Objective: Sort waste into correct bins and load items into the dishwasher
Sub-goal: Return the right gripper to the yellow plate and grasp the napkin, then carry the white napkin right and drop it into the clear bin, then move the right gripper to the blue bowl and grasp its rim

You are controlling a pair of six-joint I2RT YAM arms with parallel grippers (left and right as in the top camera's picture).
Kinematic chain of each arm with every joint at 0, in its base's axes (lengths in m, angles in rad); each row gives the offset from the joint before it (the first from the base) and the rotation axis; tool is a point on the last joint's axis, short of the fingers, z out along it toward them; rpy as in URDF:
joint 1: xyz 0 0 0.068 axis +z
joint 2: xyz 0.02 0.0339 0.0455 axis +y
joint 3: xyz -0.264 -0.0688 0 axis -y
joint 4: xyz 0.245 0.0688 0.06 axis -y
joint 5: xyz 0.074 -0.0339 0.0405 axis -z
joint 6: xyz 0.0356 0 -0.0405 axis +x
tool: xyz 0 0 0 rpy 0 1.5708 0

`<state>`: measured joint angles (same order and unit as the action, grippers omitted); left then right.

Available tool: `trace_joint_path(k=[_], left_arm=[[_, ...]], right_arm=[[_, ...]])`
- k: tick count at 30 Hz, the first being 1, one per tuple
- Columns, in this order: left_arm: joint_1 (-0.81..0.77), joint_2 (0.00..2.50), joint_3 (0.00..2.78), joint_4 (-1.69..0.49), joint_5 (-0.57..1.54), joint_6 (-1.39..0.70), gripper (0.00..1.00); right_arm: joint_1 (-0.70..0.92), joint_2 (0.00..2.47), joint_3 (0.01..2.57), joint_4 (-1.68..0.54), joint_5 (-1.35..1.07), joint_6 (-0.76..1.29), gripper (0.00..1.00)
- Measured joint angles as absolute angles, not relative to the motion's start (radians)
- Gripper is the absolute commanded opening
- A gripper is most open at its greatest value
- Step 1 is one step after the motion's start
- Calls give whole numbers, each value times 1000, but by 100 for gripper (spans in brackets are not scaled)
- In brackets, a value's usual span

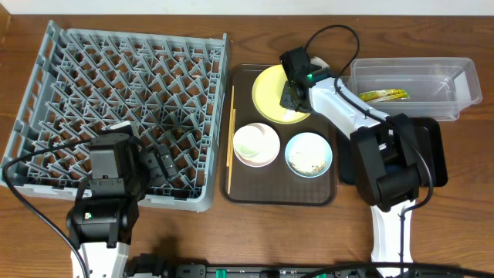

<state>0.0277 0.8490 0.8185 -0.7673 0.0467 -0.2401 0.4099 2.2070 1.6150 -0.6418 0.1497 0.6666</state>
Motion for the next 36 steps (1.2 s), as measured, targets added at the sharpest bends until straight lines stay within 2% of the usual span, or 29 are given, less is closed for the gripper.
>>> trace_joint_path(k=[5, 9, 15, 20, 22, 25, 28, 29, 36], left_arm=[[28, 849, 818, -774, 47, -240, 98], [28, 849, 818, -776, 47, -240, 98], [28, 849, 818, -778, 47, -240, 98], [28, 849, 818, -778, 47, -240, 98], [28, 849, 818, -778, 47, -240, 98], [28, 849, 818, -778, 47, -240, 98], [28, 849, 818, -778, 47, -240, 98], [28, 849, 818, -778, 47, -240, 98], [28, 849, 818, -778, 47, -240, 98]], right_arm=[[397, 2172, 1615, -653, 140, 669, 1], [349, 2051, 1615, -661, 131, 661, 1], [165, 1800, 1638, -775, 136, 656, 1], [-3, 1790, 1644, -931, 146, 743, 2], [-50, 1820, 1637, -956, 142, 774, 11], [-93, 1865, 1628, -941, 114, 812, 43], [-112, 1889, 1623, -878, 70, 819, 61], [-113, 1890, 1623, -860, 60, 813, 65], [-114, 1872, 1622, -810, -81, 678, 74]])
